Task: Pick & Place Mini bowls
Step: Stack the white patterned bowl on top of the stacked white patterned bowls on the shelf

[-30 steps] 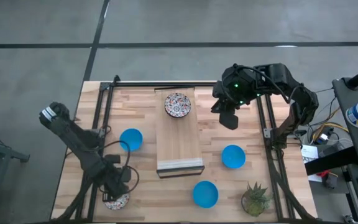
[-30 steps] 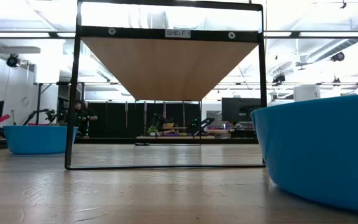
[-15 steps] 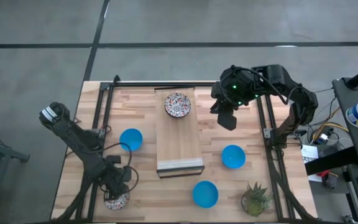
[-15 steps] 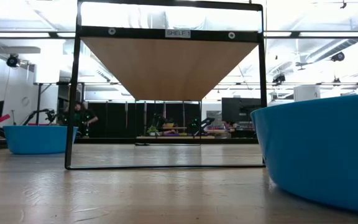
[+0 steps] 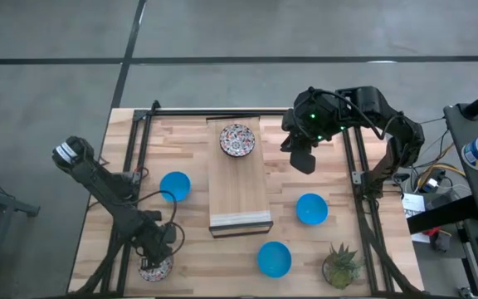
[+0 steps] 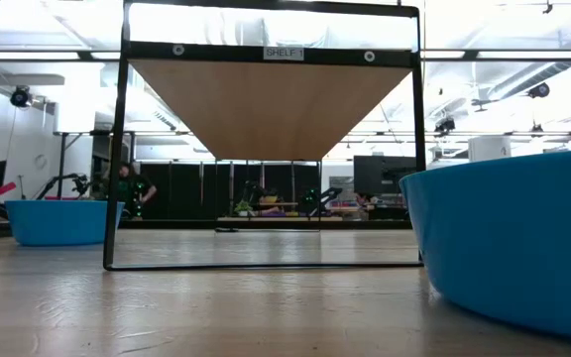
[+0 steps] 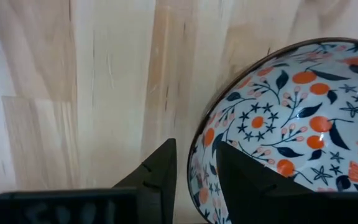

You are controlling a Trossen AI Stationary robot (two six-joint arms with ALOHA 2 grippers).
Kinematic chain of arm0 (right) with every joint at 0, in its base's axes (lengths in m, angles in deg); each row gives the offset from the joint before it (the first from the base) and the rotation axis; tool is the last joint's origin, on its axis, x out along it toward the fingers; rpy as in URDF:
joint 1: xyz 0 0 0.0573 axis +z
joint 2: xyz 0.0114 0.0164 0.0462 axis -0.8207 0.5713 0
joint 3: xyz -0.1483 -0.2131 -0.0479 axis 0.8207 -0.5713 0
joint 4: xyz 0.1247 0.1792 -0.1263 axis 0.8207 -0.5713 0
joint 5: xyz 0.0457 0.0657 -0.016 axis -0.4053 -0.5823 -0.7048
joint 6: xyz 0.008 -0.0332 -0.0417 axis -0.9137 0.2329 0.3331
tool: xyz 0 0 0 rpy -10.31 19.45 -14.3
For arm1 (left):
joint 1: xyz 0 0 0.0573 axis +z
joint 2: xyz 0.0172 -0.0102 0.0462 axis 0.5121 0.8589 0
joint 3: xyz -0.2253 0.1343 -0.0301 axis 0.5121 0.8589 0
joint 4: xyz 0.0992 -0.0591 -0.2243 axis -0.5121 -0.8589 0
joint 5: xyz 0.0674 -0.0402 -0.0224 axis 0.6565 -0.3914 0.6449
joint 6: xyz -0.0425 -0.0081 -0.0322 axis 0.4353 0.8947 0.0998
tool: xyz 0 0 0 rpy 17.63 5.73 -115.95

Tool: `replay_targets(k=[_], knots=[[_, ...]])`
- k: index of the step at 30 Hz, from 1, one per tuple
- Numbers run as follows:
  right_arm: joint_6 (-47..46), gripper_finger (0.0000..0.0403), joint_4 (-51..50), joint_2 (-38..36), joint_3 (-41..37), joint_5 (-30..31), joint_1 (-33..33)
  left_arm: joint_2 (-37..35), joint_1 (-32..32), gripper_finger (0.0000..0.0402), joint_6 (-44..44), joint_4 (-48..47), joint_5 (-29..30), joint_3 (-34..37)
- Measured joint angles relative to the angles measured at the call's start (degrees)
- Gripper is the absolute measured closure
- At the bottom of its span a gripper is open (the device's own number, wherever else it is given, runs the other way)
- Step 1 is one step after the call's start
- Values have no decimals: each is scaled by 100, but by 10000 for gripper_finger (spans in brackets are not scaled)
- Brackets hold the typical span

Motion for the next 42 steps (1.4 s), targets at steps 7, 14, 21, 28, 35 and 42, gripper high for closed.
replay_targets(k=[7, 14, 21, 28, 35, 42], knots=[[1, 351, 13, 0, 0, 1, 0, 0, 0, 296, -18, 14, 47, 53], [-75, 351, 20, 0, 0, -1, 0, 0, 0, 317, 51, 100, -113, 275], [-81, 351, 20, 0, 0, -1, 0, -28, 4, 390, 320, 180, -205, 243], [-63, 351, 179, 2, -15, -3, 0, -206, 0, 396, 690, 196, -218, 246], [-59, 351, 298, 2, -17, -3, 0, -812, 11, 399, 1466, 114, 25, 289], [-57, 351, 309, 2, -17, -1, 0, -1628, 13, 400, 2372, 111, 164, 266]])
